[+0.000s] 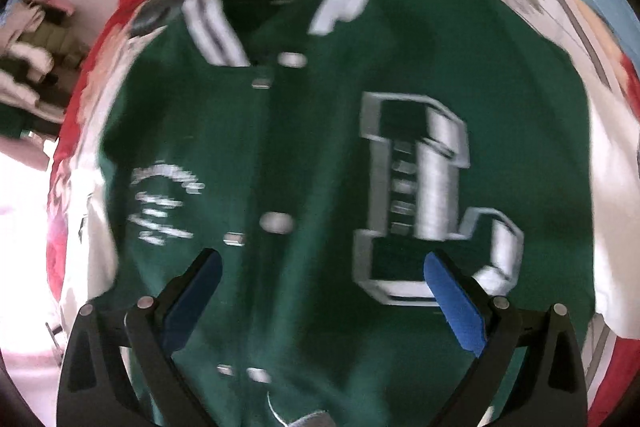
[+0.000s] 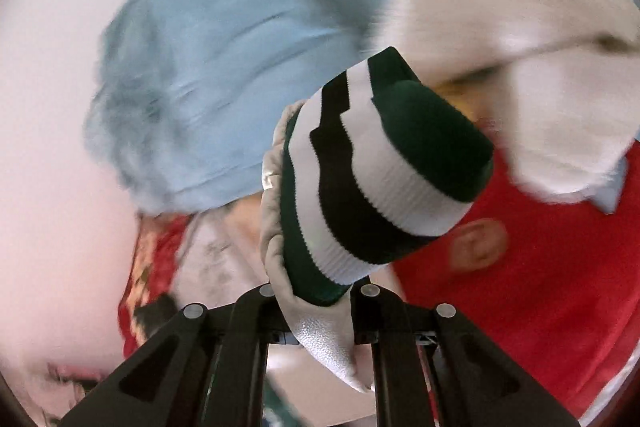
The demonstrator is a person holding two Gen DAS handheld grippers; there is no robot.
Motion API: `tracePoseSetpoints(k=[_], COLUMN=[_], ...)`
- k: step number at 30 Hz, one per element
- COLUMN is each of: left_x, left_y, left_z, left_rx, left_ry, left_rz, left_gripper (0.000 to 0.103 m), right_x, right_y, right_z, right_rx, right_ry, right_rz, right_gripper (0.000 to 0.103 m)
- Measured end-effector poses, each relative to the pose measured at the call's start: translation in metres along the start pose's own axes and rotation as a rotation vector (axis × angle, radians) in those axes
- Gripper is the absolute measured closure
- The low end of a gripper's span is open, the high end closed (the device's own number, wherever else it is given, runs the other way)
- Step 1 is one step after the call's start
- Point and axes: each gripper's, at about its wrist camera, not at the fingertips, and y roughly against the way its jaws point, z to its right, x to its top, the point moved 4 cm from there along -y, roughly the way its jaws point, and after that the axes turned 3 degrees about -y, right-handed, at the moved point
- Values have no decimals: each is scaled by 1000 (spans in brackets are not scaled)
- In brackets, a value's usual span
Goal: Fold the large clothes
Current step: 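Lift the held sleeve and fold it across the jacket front with the right tool, then lay the sleeve over the jacket body and open the right tool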
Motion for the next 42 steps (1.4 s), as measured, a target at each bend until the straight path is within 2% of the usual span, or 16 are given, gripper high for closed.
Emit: tracePoseSetpoints(k=[5, 8, 11, 15, 19, 21, 22, 23, 26, 28, 30, 33, 36, 39, 40, 42], left_x=[-10, -25, -44, -70, -92, -98, -100, -101, -105, -109, -115, -128, -149, -178, -190, -211], left_y=[1, -3, -14, -36, -59, -62, -62, -62, -56, -52, -50, -52, -63, -78, -84, -93], left_z=[-86, -141, -188, -238, -275, -288, -293, -299, -310, -318, -328, -344, -365, -388, -396, -406], left_rx=[26, 44, 57, 90, 87, 81, 79, 74, 56, 48, 46, 50, 46, 33, 20, -7], left_ry=[87, 141, 186, 230, 278, 293, 297, 301, 315, 325, 346, 402, 491, 597, 639, 706], left_rz=[-13, -23, -43, -74, -126, -130, -127, -125, -120, -120, -128, -149, -184, -224, -246, -295], left_gripper=[0, 0, 0, 0, 0, 0, 0, 0, 0, 0, 0, 0, 0, 0, 0, 0], right_x=[-90, -170, -274, -409, -532, -573, -595, -604, -613, -600, -580, -550, -540, -569, -581, -591], right_y=[-32, -65, -109, -157, -203, -225, -231, -236, -208, -174, -157, -158, -185, -226, -239, -238], right_z=[-119, -179, -237, -273, -272, -266, -259, -261, -265, -267, -264, -252, -247, -236, -223, -222], right_rx=[75, 94, 89, 35, -66, -146, -190, -189, -57, 89, 139, 98, 54, -77, -165, -182], right_ry=[169, 274, 450, 692, 896, 1023, 1077, 1083, 1069, 1003, 904, 736, 672, 775, 852, 901], right_rz=[-138, -256, -375, -484, -622, -683, -744, -786, -860, -903, -932, -916, -893, -949, -981, -930], right_gripper=[93, 93, 93, 93, 93, 83, 58, 40, 36, 36, 36, 36, 36, 40, 43, 41])
